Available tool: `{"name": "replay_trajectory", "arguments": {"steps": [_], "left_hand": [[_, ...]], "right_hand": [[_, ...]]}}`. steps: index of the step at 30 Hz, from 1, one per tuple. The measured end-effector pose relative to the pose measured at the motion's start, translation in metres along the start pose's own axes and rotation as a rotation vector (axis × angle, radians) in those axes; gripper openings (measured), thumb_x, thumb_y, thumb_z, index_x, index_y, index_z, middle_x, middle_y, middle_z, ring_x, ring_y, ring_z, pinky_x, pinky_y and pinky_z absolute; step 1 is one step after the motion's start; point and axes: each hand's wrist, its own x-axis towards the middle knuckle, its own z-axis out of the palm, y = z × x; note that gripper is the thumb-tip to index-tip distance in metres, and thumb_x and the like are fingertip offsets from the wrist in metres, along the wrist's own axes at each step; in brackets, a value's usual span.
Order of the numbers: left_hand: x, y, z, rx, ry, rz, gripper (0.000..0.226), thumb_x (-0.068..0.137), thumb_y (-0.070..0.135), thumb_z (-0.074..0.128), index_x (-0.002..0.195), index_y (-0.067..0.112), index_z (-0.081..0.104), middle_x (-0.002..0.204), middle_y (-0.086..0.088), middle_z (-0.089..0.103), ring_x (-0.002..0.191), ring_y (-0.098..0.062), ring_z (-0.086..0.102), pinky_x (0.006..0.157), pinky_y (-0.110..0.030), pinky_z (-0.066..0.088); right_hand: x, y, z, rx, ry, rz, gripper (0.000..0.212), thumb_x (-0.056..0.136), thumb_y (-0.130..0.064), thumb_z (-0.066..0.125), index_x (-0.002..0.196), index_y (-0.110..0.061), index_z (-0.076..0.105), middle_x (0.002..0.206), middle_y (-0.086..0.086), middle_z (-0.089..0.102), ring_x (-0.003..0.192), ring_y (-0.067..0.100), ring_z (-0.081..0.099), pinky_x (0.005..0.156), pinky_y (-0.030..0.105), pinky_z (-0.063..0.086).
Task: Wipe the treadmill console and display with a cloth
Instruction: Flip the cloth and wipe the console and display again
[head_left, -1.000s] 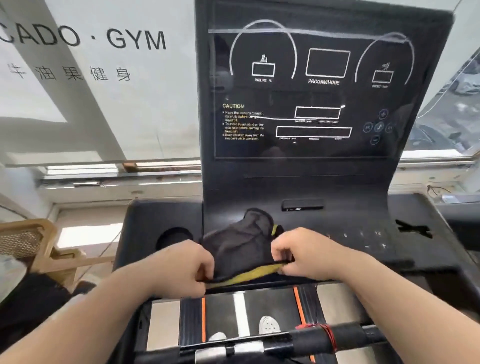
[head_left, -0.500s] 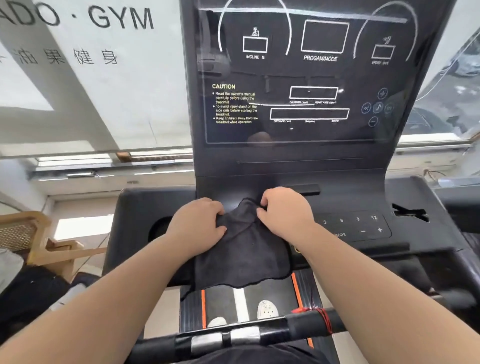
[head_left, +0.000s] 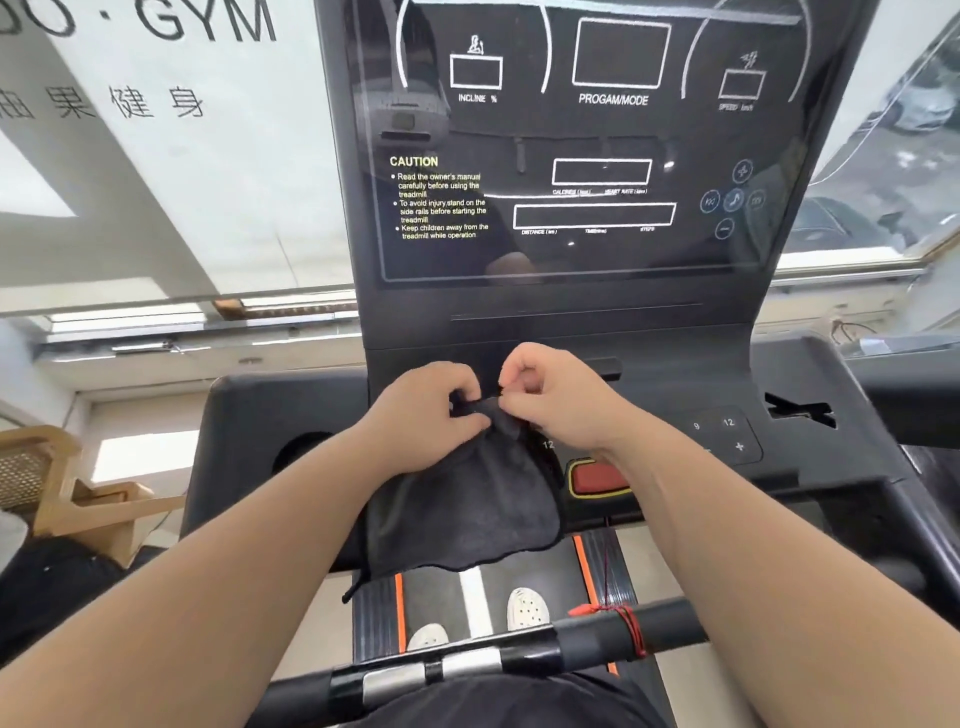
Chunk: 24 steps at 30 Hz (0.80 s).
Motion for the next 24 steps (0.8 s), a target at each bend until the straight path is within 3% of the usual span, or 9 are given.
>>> {"name": "replay_trajectory", "arguments": {"steps": [2, 4, 7, 9, 11, 14, 19, 22, 24], "left_hand": [[-0.001, 0.001, -0.007, 0.008, -0.021, 0.0, 0.031, 0.077, 0.03, 0.075, 0.067, 0.021, 0.046, 0.069, 0.009, 0.051, 0.066, -0.01, 0.047, 0.065, -0.031, 0.039], [-0.004, 0.003, -0.014, 0.013, -0.06, 0.003, 0.034, 0.076, 0.02, 0.071, 0.067, 0.021, 0.038, 0.063, 0.008, 0.044, 0.06, -0.01, 0.037, 0.06, -0.029, 0.033], [-0.01, 0.001, -0.023, -0.042, -0.133, -0.04, 0.026, 0.077, 0.015, 0.069, 0.079, 0.027, 0.046, 0.068, 0.015, 0.054, 0.06, -0.001, 0.047, 0.059, -0.016, 0.034], [-0.013, -0.002, -0.031, -0.025, -0.121, -0.088, 0.015, 0.077, 0.023, 0.069, 0.082, 0.027, 0.056, 0.074, 0.014, 0.062, 0.065, 0.002, 0.055, 0.062, -0.018, 0.039], [-0.014, -0.007, -0.038, 0.025, -0.044, -0.137, 0.016, 0.071, 0.033, 0.065, 0.072, 0.02, 0.057, 0.065, 0.007, 0.058, 0.063, -0.009, 0.054, 0.059, -0.029, 0.04], [-0.017, -0.015, -0.043, 0.016, 0.081, -0.192, 0.027, 0.072, 0.031, 0.068, 0.062, 0.019, 0.047, 0.055, 0.006, 0.046, 0.057, -0.015, 0.044, 0.056, -0.029, 0.034], [-0.026, -0.027, -0.032, 0.085, 0.436, -0.261, 0.019, 0.081, 0.023, 0.073, 0.084, 0.026, 0.054, 0.069, 0.007, 0.055, 0.071, -0.015, 0.052, 0.067, -0.03, 0.036], [-0.04, -0.039, -0.017, 0.05, 0.526, -0.283, 0.019, 0.084, 0.022, 0.069, 0.089, 0.02, 0.051, 0.082, 0.006, 0.052, 0.083, -0.023, 0.051, 0.074, -0.033, 0.037], [-0.05, -0.046, -0.007, -0.02, 0.526, -0.289, 0.014, 0.088, 0.02, 0.065, 0.097, 0.021, 0.053, 0.093, 0.005, 0.054, 0.087, -0.023, 0.053, 0.078, -0.036, 0.042]], "right_hand": [[-0.001, 0.0, -0.009, 0.032, -0.017, -0.041, 0.023, 0.081, 0.0, 0.061, 0.082, -0.023, 0.059, 0.072, -0.004, 0.059, 0.063, 0.012, 0.047, 0.064, 0.03, 0.041], [0.0, -0.002, -0.017, 0.05, -0.011, -0.07, 0.022, 0.076, -0.001, 0.056, 0.077, -0.023, 0.061, 0.074, -0.002, 0.059, 0.066, 0.015, 0.049, 0.065, 0.033, 0.043], [0.006, -0.005, -0.028, 0.103, 0.023, -0.061, 0.029, 0.079, 0.006, 0.053, 0.076, -0.02, 0.065, 0.072, -0.002, 0.062, 0.066, 0.014, 0.053, 0.061, 0.033, 0.046], [0.009, -0.004, -0.033, 0.113, 0.046, -0.055, 0.033, 0.082, 0.009, 0.055, 0.077, -0.022, 0.067, 0.072, -0.004, 0.064, 0.065, 0.011, 0.054, 0.059, 0.027, 0.045], [0.013, -0.001, -0.035, 0.084, 0.09, -0.063, 0.032, 0.083, 0.007, 0.06, 0.079, -0.023, 0.069, 0.077, 0.0, 0.067, 0.069, 0.009, 0.056, 0.065, 0.025, 0.045], [0.024, 0.009, -0.031, -0.003, 0.249, -0.034, 0.031, 0.084, 0.004, 0.062, 0.079, -0.026, 0.068, 0.085, -0.004, 0.07, 0.079, 0.012, 0.06, 0.076, 0.031, 0.048], [0.017, 0.011, 0.019, -0.332, 0.641, -0.092, 0.021, 0.088, -0.02, 0.068, 0.109, -0.019, 0.067, 0.114, 0.006, 0.06, 0.1, 0.032, 0.057, 0.086, 0.043, 0.047], [-0.014, 0.012, 0.082, -0.477, 0.426, -0.279, 0.053, 0.091, -0.048, 0.057, 0.135, -0.019, 0.058, 0.14, 0.014, 0.051, 0.13, 0.041, 0.048, 0.109, 0.053, 0.042], [-0.024, 0.016, 0.114, -0.65, 0.132, -0.224, 0.079, 0.093, -0.067, 0.037, 0.161, -0.028, 0.023, 0.169, 0.02, 0.012, 0.153, 0.051, 0.012, 0.125, 0.063, 0.015]]}}
